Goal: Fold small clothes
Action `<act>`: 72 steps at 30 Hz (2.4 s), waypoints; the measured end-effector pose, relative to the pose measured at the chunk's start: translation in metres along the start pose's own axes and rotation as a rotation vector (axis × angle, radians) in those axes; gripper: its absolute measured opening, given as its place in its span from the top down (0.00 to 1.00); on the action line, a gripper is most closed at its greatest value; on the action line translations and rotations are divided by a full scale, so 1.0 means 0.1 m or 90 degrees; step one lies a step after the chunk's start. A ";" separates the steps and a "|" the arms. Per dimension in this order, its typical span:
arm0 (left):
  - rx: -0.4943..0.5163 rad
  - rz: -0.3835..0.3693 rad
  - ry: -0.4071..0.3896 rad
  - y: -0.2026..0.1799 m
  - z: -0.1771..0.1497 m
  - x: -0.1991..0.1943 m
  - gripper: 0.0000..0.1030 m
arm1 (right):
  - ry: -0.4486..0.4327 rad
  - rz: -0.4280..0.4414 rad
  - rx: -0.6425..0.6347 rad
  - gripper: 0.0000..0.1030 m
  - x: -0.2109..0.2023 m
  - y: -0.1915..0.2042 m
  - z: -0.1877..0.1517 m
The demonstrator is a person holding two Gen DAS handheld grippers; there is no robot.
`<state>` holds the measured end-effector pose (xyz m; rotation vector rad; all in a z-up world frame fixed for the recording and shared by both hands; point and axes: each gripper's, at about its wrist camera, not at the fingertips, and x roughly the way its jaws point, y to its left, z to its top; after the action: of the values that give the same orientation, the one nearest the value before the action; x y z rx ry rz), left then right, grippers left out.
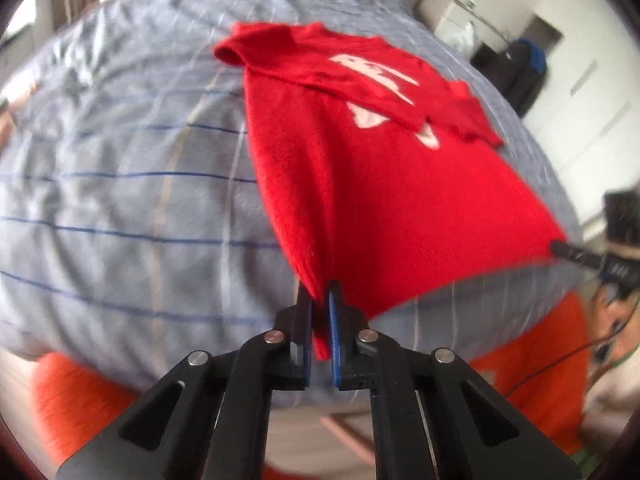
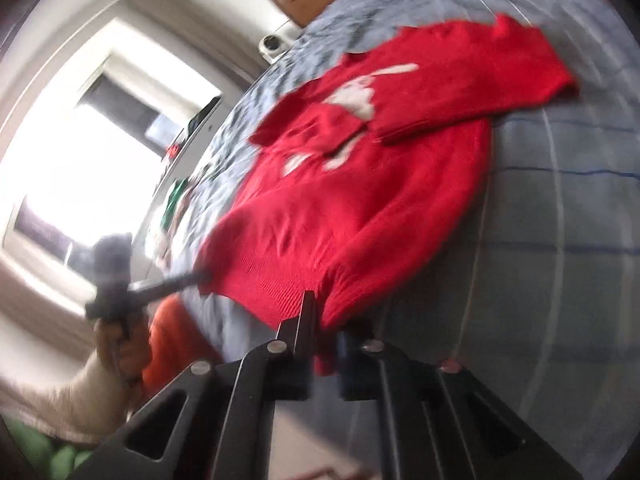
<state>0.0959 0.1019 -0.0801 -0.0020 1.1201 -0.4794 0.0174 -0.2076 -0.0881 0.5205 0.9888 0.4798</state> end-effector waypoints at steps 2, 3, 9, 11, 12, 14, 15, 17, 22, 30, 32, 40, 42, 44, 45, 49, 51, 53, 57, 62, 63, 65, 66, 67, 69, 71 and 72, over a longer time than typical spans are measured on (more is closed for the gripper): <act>0.024 0.014 0.015 -0.07 -0.07 -0.04 0.95 | 0.023 -0.013 -0.008 0.95 -0.16 0.10 -0.13; 0.027 0.021 0.024 -0.10 -0.08 -0.01 0.95 | 0.036 -0.031 -0.003 0.95 -0.17 0.10 -0.20; 0.011 0.086 0.056 -0.08 -0.12 0.30 0.95 | 0.081 -0.138 0.046 0.96 0.14 -0.25 -0.33; -0.009 0.095 0.061 -0.01 -0.15 0.35 0.95 | 0.082 -0.167 0.050 0.96 0.20 -0.30 -0.39; -0.019 0.093 0.066 0.02 -0.16 0.39 0.95 | 0.080 -0.170 0.053 0.96 0.20 -0.31 -0.41; -0.022 0.101 0.070 0.02 -0.18 0.48 0.95 | 0.074 -0.185 0.053 0.96 0.22 -0.33 -0.44; -0.017 0.111 0.070 0.01 -0.19 0.51 0.95 | 0.071 -0.191 0.052 0.96 0.24 -0.35 -0.45; -0.010 0.125 0.066 -0.04 -0.20 0.56 0.95 | 0.066 -0.195 0.056 0.96 0.29 -0.38 -0.50; 0.000 0.141 0.050 -0.09 -0.24 0.62 0.95 | 0.058 -0.195 0.061 0.96 0.34 -0.36 -0.52; 0.011 0.158 0.041 -0.14 -0.26 0.67 0.92 | 0.049 -0.192 0.073 0.96 0.36 -0.39 -0.53; 0.015 0.171 0.033 -0.24 -0.24 0.72 0.89 | 0.046 -0.185 0.081 0.96 0.34 -0.39 -0.54; 0.045 0.209 -0.024 -0.44 -0.32 0.09 0.31 | 0.103 -0.233 0.098 0.84 -0.12 -0.40 -0.51; 0.035 0.225 -0.075 -0.42 -0.28 -0.10 0.19 | 0.066 -0.342 0.017 0.79 -0.46 -0.25 -0.23; 0.008 0.248 -0.135 -0.38 -0.18 -0.27 0.17 | 0.019 -0.402 -0.062 0.69 -0.63 -0.07 0.09; -0.002 0.251 -0.147 -0.35 -0.15 -0.29 0.17 | -0.001 -0.411 -0.091 0.55 -0.66 0.01 0.25; -0.060 0.229 -0.142 -0.26 0.01 -0.28 0.17 | -0.068 -0.334 -0.243 0.28 -0.26 0.32 0.89; -0.082 0.210 -0.136 -0.26 -0.01 -0.31 0.17 | -0.053 -0.311 -0.299 0.28 0.16 0.35 1.05; -0.083 0.216 -0.135 -0.22 -0.12 -0.36 0.17 | -0.018 -0.312 -0.342 0.28 0.59 0.31 1.13; -0.080 0.247 -0.115 -0.11 -0.23 -0.37 0.17 | 0.058 -0.334 -0.348 0.57 1.20 0.02 1.19; -0.108 0.249 -0.104 0.05 -0.27 -0.36 0.17 | -0.131 -0.343 -0.128 0.93 0.21 -0.57 1.39; -0.109 0.247 -0.104 0.05 -0.26 -0.35 0.17 | -0.167 -0.353 -0.084 0.93 -0.08 -0.74 1.41; -0.105 0.242 -0.105 0.02 -0.23 -0.31 0.17 | -0.241 -0.389 0.025 0.93 -0.75 -1.17 1.39; -0.103 0.238 -0.106 0.00 -0.21 -0.30 0.17 | -0.265 -0.408 0.071 0.92 -1.00 -1.37 1.34; -0.098 0.230 -0.107 -0.05 -0.19 -0.26 0.17 | -0.289 -0.441 0.132 0.92 -1.34 -1.66 1.25; -0.089 0.216 -0.102 -0.15 -0.16 -0.20 0.17 | -0.305 -0.488 0.189 0.92 -1.63 -1.98 1.11; -0.075 0.204 -0.089 -0.25 -0.14 -0.14 0.17 | -0.296 -0.511 0.226 0.92 -1.78 -2.28 0.91; -0.071 0.201 -0.086 -0.28 -0.14 -0.13 0.17 | -0.293 -0.510 0.238 0.93 -1.78 -2.36 0.84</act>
<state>0.0690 0.0846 -0.0687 0.0443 0.9909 -0.1320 0.0412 -0.5140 -0.0783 0.4878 0.7568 -0.5326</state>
